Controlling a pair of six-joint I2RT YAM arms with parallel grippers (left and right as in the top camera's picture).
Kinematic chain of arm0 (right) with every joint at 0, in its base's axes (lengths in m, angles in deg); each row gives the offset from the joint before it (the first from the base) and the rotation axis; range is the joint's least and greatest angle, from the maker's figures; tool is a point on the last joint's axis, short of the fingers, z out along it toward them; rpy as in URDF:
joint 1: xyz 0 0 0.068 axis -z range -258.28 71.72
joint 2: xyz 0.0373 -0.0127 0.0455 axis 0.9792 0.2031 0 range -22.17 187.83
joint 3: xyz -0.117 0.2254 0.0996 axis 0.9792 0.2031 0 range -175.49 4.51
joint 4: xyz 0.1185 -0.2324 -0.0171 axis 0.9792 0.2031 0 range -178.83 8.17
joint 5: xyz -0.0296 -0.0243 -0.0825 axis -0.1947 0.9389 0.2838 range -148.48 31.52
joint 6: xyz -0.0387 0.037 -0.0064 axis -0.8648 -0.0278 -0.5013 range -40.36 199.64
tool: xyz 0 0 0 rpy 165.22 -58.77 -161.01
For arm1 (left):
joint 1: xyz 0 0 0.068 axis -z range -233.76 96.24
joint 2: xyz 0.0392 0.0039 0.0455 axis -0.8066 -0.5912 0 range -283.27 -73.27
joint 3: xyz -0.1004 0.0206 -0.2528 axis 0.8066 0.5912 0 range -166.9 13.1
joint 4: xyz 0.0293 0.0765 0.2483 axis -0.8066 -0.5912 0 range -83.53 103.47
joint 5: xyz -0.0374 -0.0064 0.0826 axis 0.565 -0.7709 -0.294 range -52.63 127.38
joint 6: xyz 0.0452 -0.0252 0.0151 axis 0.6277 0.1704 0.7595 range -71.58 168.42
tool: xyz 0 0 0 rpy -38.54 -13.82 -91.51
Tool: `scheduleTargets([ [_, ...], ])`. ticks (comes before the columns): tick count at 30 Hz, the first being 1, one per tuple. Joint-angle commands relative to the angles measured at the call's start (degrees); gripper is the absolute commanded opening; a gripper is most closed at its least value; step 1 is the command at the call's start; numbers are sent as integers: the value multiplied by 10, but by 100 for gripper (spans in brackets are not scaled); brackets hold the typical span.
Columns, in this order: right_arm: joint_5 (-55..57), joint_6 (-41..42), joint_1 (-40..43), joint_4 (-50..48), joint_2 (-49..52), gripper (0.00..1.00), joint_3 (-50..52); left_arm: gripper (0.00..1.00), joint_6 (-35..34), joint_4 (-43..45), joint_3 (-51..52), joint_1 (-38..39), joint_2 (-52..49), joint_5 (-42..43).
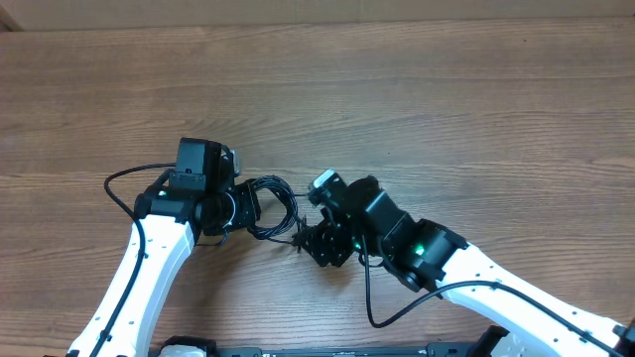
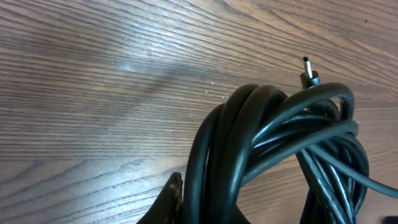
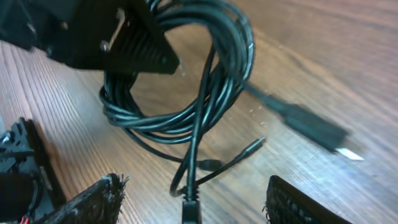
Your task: Untangle cables
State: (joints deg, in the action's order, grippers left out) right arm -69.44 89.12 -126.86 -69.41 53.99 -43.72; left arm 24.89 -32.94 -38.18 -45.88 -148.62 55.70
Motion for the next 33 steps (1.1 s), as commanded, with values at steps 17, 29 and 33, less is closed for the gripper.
scheduleTargets([
  [17,-66,103,-4,-21,9,4,-21,4,77,-3,-46,5,5,2],
  [29,-112,143,7,-42,-82,4,-21,4,103,7,-46,38,5,-18],
  [33,-110,176,24,-63,-81,4,-21,4,96,14,-46,87,5,-18],
])
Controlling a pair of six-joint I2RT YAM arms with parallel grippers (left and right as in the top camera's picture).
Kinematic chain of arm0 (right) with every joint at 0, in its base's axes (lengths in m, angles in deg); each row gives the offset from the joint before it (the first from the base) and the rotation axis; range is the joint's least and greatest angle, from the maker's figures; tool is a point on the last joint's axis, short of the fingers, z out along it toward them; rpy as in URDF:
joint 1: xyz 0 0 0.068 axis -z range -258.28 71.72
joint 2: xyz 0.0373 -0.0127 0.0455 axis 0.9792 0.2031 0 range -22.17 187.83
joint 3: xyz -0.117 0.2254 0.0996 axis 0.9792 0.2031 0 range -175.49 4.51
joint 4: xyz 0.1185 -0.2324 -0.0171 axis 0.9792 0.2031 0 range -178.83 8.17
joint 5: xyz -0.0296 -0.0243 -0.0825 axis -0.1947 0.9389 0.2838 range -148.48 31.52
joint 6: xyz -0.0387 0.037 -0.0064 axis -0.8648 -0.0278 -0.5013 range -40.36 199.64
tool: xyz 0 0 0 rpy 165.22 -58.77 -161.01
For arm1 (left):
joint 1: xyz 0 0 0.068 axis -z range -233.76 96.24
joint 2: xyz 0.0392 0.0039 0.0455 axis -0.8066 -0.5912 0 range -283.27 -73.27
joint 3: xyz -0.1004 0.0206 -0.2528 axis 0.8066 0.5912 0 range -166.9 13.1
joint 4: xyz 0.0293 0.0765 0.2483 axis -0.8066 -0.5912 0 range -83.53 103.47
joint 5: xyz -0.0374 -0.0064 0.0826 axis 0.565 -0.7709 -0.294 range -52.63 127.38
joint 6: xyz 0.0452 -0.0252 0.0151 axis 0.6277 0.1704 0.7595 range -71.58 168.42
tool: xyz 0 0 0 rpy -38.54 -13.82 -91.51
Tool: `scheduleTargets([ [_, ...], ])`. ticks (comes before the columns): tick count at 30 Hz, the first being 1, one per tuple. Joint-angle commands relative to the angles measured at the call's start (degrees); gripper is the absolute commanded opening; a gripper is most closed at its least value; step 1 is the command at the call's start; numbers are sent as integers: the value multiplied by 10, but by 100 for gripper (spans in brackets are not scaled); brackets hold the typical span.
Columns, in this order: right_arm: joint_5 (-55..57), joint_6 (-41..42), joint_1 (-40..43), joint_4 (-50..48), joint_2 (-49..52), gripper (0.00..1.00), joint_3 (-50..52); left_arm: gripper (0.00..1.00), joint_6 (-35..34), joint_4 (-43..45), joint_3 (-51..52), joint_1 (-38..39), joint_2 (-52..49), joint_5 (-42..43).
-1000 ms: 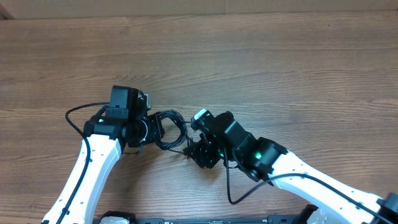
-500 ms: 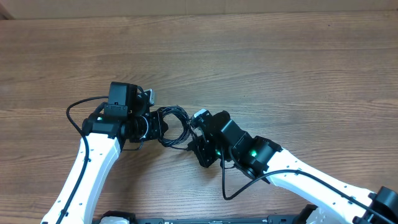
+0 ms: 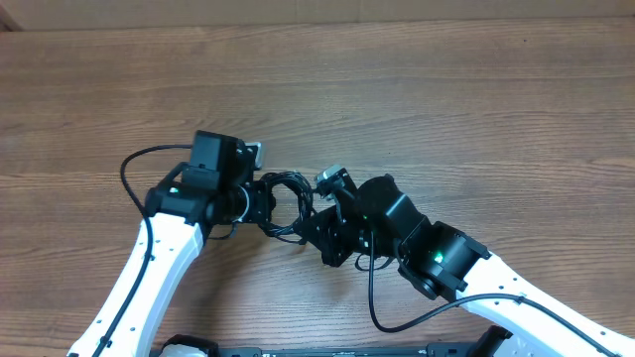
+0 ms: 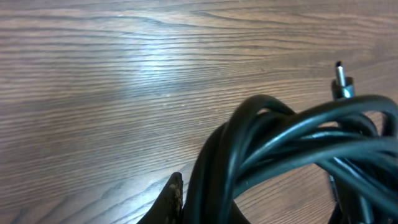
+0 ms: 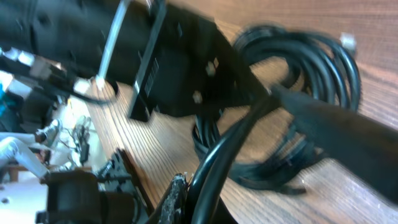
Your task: Untangle cables
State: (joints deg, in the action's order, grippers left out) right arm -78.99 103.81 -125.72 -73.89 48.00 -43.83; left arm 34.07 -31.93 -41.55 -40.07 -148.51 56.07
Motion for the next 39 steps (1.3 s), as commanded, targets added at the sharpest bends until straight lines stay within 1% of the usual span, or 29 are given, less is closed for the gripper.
scheduleTargets([
  [1,-14,31,18,-22,-21,4,-20,4,-1,5,-12,38,3,-21],
  [3,-2,32,27,-22,-19,4,-20,4,-14,11,-12,60,3,-21],
  [6,59,64,39,-2,-10,4,-20,4,-38,24,-12,86,4,-12],
  [11,77,68,45,0,20,4,-20,4,-39,48,-12,87,4,89],
  [13,90,91,45,6,42,4,-20,4,-39,55,-12,87,4,123],
  [15,93,95,45,6,60,4,-20,4,-38,58,-12,87,4,154],
  [19,150,134,46,16,85,4,-20,4,-26,58,-12,87,4,196],
  [22,160,136,49,11,98,4,-20,4,-18,68,-12,87,4,240],
  [25,160,136,50,5,110,4,-20,4,-3,96,-12,87,4,313],
  [29,171,135,51,-2,117,7,-20,4,9,128,-12,87,4,386],
  [32,191,135,53,-14,117,13,-20,4,42,131,-12,87,4,444],
  [34,189,136,57,-16,117,16,-20,4,47,131,-12,87,4,454],
  [36,189,136,57,-14,116,27,-20,4,48,131,-12,87,4,439],
  [37,186,136,57,-9,113,36,-20,4,47,130,-12,87,4,424],
  [39,170,136,57,-1,103,47,-20,4,47,131,-12,87,4,386],
])
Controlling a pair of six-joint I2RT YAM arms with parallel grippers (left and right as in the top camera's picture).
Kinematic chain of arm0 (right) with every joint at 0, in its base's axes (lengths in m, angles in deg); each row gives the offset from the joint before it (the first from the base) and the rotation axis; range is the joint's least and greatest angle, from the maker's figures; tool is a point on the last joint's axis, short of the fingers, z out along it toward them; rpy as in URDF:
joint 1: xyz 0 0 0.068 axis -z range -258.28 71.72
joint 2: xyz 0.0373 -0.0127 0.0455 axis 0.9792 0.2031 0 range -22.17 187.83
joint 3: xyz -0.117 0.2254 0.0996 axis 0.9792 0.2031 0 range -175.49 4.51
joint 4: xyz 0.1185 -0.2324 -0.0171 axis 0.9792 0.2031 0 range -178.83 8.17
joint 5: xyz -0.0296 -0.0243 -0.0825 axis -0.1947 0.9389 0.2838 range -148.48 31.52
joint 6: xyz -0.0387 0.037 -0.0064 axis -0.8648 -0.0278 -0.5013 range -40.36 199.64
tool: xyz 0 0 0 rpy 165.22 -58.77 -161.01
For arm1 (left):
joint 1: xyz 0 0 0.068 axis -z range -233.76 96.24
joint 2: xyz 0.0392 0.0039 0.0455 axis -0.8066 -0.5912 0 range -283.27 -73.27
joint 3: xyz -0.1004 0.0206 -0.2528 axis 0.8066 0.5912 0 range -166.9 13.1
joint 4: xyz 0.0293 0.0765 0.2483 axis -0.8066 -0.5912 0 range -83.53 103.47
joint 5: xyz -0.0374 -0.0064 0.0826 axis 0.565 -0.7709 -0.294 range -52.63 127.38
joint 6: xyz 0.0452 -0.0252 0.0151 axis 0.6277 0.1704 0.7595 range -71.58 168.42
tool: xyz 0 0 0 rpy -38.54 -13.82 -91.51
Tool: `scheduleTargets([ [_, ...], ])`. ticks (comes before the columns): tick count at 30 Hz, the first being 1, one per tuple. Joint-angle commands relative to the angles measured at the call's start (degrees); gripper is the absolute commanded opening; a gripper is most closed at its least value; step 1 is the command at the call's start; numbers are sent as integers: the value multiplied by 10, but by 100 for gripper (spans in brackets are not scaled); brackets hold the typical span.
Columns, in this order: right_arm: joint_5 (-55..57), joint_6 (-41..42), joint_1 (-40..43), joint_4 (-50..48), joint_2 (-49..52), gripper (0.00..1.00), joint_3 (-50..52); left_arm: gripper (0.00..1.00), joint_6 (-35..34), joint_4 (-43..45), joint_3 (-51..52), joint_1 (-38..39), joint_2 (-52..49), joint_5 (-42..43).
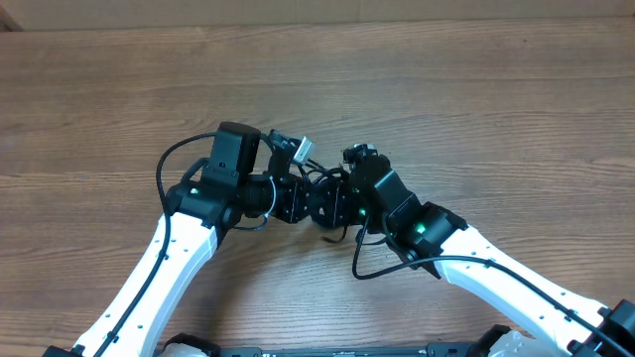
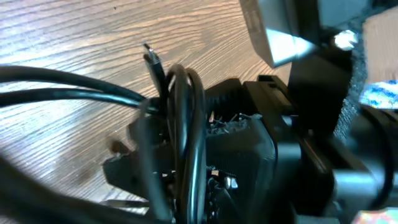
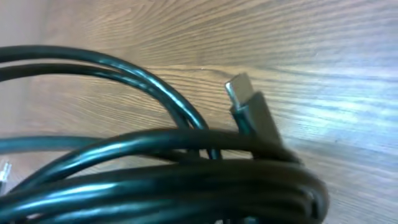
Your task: Untangle cables
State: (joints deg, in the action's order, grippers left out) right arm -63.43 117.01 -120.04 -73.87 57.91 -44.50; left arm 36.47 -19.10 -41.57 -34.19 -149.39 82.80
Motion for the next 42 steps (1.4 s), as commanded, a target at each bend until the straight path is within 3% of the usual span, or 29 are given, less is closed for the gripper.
scheduleTargets([
  [1,4,3,1,4,-6,52,-13,4,23,2,-12,27,13,94],
  [3,-9,3,0,14,-30,66,-13,4,22,-2,-12,23,13,30],
  [7,-12,3,0,44,-91,84,-13,4,16,-1,-12,18,13,-51],
  [18,0,3,0,135,-182,92,-13,4,20,-1,-12,13,13,-107],
  [22,39,-9,1,156,-183,100,-13,4,95,-16,-12,13,13,-107],
  [28,77,-64,6,165,-187,100,-13,4,182,-75,-17,-14,13,-104],
  [31,105,-66,18,174,-187,100,-13,4,245,-111,-24,-39,13,-59],
  [42,57,-287,26,164,-185,100,-13,4,455,-250,-56,-94,13,114],
])
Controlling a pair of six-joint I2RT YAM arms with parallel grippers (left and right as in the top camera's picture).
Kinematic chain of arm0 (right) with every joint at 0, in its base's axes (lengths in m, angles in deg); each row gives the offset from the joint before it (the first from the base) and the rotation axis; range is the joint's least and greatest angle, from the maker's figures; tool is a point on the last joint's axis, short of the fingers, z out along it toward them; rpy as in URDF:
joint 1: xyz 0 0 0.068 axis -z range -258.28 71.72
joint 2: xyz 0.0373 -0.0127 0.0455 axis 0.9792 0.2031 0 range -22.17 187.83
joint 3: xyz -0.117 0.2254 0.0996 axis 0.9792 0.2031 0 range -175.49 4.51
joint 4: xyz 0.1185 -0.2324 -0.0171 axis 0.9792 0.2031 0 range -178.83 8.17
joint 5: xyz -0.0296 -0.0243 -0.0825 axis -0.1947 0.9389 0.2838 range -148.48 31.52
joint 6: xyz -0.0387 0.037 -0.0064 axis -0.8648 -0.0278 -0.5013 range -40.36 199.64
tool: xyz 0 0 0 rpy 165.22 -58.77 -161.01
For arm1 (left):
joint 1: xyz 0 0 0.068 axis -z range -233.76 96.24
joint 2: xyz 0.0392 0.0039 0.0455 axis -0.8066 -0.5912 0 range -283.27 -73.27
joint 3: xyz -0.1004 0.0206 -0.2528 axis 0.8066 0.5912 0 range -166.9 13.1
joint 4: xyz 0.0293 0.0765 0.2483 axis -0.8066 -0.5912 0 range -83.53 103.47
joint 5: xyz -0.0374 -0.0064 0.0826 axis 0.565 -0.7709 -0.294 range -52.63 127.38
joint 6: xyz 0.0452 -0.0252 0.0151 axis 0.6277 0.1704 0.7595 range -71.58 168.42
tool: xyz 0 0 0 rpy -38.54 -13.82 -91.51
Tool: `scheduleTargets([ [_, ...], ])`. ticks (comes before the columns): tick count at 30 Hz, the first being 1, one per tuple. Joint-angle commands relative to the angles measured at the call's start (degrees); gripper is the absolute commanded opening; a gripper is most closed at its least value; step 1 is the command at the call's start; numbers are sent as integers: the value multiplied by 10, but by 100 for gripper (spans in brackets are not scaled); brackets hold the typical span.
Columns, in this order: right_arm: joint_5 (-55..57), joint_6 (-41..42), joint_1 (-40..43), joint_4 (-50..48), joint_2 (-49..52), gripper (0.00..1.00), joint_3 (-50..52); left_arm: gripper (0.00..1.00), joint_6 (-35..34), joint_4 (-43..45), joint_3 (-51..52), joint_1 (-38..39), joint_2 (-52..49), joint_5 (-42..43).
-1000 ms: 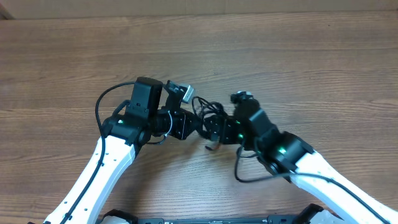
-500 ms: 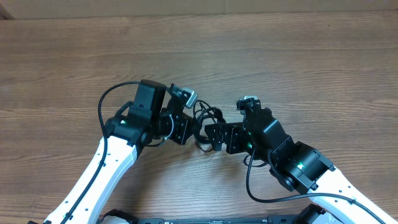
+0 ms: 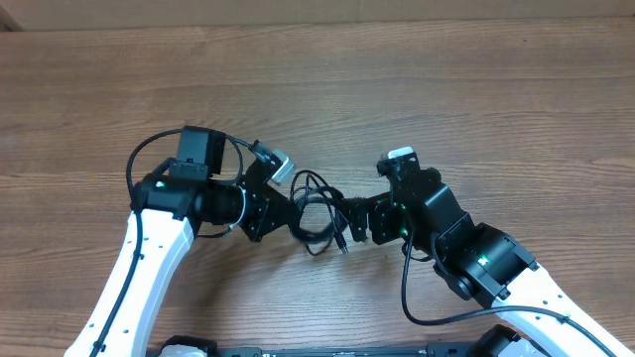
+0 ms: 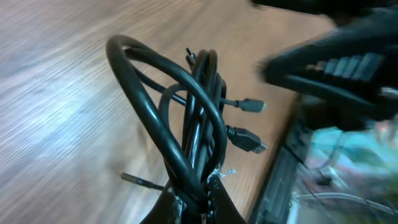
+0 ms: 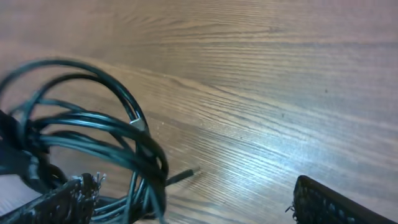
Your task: Untangle cables
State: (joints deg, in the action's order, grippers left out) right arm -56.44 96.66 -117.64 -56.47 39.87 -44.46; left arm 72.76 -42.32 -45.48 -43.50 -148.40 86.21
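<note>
A bundle of black cables (image 3: pixel 319 210) hangs in loose loops between the two arms, and its plugs (image 4: pixel 250 106) stick out to the side. My left gripper (image 3: pixel 276 212) is shut on the bundle, pinching several strands (image 4: pixel 186 118) at its fingertips (image 4: pixel 212 194). My right gripper (image 3: pixel 357 222) stands open just right of the bundle. In the right wrist view its fingers (image 5: pixel 323 200) are wide apart, the loops (image 5: pixel 93 127) lie by the left finger, and a thin plug end (image 5: pixel 181 177) rests on the wood.
The wooden table (image 3: pixel 446 89) stretches all around. Each arm's own black lead (image 3: pixel 134 169) loops beside it. The table's front edge and the arm bases lie close below the grippers.
The two grippers, then pressed close together at the bundle, now stand apart. My right gripper has moved right and is open, free of the cables. The left one has moved left, still gripping the bundle.
At first my left gripper held the coil near the table while the right one stood open over its loose ends. Then a strand ran between the right fingers. Both grippers then met farther back, the bundle between them. Now only the left holds it.
</note>
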Motion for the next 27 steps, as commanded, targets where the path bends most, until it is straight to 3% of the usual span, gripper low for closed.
scheduleTargets([
  [1,-11,-91,2,-18,-2,100,-14,4,111,-38,-17,-1,3,80],
  [6,-15,-99,2,-49,16,100,-14,4,181,-113,-17,-1,3,79],
  [9,-23,-98,2,-48,31,100,-14,4,188,-121,-17,-1,3,78],
  [15,-164,-99,2,-18,47,98,-14,4,186,-96,-17,-2,3,43],
  [20,-326,-125,2,-21,47,96,-14,4,113,-17,-17,-2,3,-69],
  [24,-376,-127,2,-21,48,95,-14,4,43,83,-17,-2,3,-66],
  [27,-373,-127,2,-23,50,95,-14,4,29,114,-17,-2,3,-16],
])
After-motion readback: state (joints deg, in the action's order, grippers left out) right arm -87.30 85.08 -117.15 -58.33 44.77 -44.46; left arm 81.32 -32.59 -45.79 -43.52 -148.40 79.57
